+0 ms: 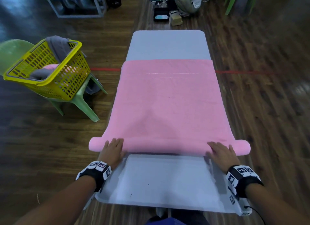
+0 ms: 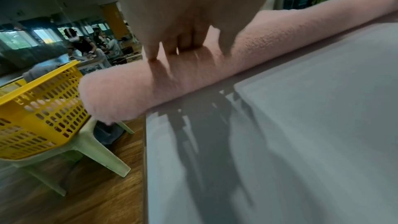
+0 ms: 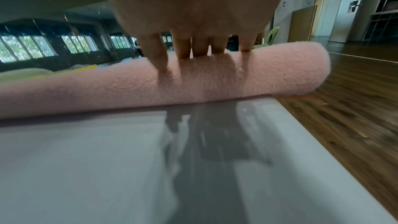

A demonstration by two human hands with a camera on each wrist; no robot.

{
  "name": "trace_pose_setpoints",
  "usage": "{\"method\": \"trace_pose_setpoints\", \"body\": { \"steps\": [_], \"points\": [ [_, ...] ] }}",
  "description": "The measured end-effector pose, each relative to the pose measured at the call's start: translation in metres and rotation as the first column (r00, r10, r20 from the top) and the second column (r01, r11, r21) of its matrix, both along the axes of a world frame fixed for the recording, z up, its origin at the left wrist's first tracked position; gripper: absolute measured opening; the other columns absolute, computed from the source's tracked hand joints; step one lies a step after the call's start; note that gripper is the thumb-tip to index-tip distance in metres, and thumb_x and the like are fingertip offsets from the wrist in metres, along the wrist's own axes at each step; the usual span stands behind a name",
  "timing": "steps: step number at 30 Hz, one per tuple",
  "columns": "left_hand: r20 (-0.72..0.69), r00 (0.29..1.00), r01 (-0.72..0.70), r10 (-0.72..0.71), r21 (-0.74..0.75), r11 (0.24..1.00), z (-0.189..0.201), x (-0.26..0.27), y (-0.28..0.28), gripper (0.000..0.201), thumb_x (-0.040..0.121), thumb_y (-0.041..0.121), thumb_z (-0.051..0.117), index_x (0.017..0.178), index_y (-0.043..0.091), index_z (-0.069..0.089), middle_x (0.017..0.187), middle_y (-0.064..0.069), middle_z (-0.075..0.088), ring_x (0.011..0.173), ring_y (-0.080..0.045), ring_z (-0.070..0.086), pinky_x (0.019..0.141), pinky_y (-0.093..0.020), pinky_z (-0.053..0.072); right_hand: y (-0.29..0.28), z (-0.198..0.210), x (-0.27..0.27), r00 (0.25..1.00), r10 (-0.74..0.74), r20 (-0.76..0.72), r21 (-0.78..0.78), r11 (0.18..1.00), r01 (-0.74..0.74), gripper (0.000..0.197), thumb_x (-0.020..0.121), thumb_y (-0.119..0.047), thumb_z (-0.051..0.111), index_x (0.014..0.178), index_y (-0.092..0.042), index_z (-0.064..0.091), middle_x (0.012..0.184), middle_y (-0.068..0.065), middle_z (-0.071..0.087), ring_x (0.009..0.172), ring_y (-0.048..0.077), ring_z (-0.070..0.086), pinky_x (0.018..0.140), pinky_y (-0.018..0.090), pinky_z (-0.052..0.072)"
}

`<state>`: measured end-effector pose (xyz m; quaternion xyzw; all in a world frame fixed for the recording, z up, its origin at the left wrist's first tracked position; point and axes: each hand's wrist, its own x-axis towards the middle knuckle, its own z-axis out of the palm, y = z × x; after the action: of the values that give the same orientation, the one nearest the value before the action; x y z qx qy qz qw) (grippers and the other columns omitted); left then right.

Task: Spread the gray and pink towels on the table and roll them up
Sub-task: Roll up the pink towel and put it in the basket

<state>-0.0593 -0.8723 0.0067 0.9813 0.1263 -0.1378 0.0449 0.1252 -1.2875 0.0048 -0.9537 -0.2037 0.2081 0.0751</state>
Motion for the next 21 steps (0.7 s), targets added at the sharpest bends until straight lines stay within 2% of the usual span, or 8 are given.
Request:
{"method": "trace_pose_setpoints", "body": {
  "steps": [3, 6, 10, 13, 15, 17, 19, 21],
  "points": [
    [-0.06, 0.998, 0.023, -0.026, -0.042, 0.999, -0.003, -0.012, -0.002, 0.043, 0.074, 0.018, 0.064, 0.116, 0.009, 0.06, 0.111, -0.008, 0.065, 0.104, -0.03, 0.06, 0.097, -0.047, 0.039, -0.011, -0.011, -0.014, 0.999, 0.051, 0.006, -0.054, 0.997, -0.05, 0.054, 0.087, -0.032, 0.059, 0.138, -0.03, 0.041, 0.143, -0.009, 0.044, 0.136, 0.015, 0.034, 0.115, 0.045, 0.014],
    [-0.102, 0.995, 0.001, -0.006, -0.041, 0.999, 0.005, -0.01, -0.002, 0.029, 0.074, 0.023, 0.055, 0.099, 0.014, 0.065, 0.094, -0.005, 0.068, 0.09, -0.029, 0.063, 0.085, -0.039, 0.042, -0.014, -0.008, -0.011, 0.998, 0.046, 0.045, -0.046, 0.998, -0.044, 0.046, 0.078, -0.037, 0.059, 0.123, -0.031, 0.058, 0.123, -0.007, 0.063, 0.116, 0.019, 0.053, 0.106, 0.038, 0.031],
    [0.058, 0.998, -0.032, 0.037, -0.09, 0.995, 0.002, 0.001, 0.002, 0.043, 0.089, 0.018, 0.042, 0.126, 0.0, 0.054, 0.121, -0.02, 0.059, 0.112, -0.038, 0.055, 0.1, -0.049, 0.037, -0.005, 0.001, 0.005, 0.993, 0.02, 0.114, -0.059, 0.998, -0.014, 0.048, 0.081, -0.038, 0.041, 0.127, -0.031, 0.053, 0.127, -0.007, 0.058, 0.116, 0.017, 0.051, 0.108, 0.042, 0.027],
    [-0.039, 0.999, -0.027, 0.025, -0.066, 0.997, -0.002, -0.003, -0.002, 0.053, 0.097, 0.027, 0.047, 0.141, 0.001, 0.035, 0.146, -0.016, 0.038, 0.136, -0.034, 0.033, 0.111, -0.051, 0.022, -0.006, -0.006, -0.002, 0.996, 0.003, 0.084, -0.01, 1.0, -0.002, 0.051, 0.091, -0.039, 0.047, 0.14, -0.028, 0.037, 0.142, -0.008, 0.043, 0.133, 0.014, 0.036, 0.114, 0.049, 0.01],
    [-0.063, 0.998, 0.026, -0.031, -0.084, 0.996, -0.005, -0.012, -0.001, 0.063, 0.08, 0.029, 0.07, 0.132, 0.001, 0.048, 0.135, -0.017, 0.052, 0.126, -0.035, 0.046, 0.106, -0.051, 0.032, -0.013, -0.014, -0.015, 0.997, 0.06, 0.047, -0.053, 0.997, -0.057, 0.061, 0.089, -0.042, 0.054, 0.144, -0.027, 0.033, 0.147, -0.008, 0.038, 0.138, 0.016, 0.031, 0.114, 0.05, 0.01],
    [-0.084, 0.995, 0.057, -0.062, -0.059, 0.997, -0.007, -0.019, 0.001, 0.059, 0.057, 0.02, 0.082, 0.111, 0.007, 0.063, 0.108, -0.011, 0.067, 0.101, -0.033, 0.063, 0.094, -0.046, 0.044, -0.021, -0.019, -0.021, 0.995, 0.084, 0.056, -0.059, 0.995, -0.081, 0.058, 0.084, -0.034, 0.062, 0.138, -0.027, 0.043, 0.142, -0.005, 0.047, 0.134, 0.018, 0.038, 0.114, 0.049, 0.016],
    [-0.08, 0.995, 0.054, -0.06, -0.074, 0.996, 0.0, -0.017, 0.002, 0.04, 0.06, 0.023, 0.07, 0.099, 0.013, 0.065, 0.094, -0.004, 0.068, 0.09, -0.03, 0.064, 0.086, -0.038, 0.043, -0.021, -0.014, -0.013, 0.995, 0.089, 0.053, -0.068, 0.994, -0.085, 0.048, 0.076, -0.038, 0.06, 0.124, -0.033, 0.057, 0.125, -0.006, 0.062, 0.118, 0.019, 0.053, 0.108, 0.043, 0.027],
    [-0.068, 0.996, 0.048, -0.05, -0.032, 0.998, 0.005, -0.007, 0.004, 0.036, 0.071, 0.031, 0.052, 0.101, 0.015, 0.063, 0.097, -0.003, 0.067, 0.093, -0.028, 0.062, 0.084, -0.035, 0.041, -0.015, -0.005, 0.003, 0.996, 0.084, 0.04, -0.108, 0.991, -0.08, 0.047, 0.072, -0.044, 0.053, 0.118, -0.036, 0.061, 0.117, -0.007, 0.066, 0.111, 0.02, 0.056, 0.104, 0.04, 0.031]
  ]
}}
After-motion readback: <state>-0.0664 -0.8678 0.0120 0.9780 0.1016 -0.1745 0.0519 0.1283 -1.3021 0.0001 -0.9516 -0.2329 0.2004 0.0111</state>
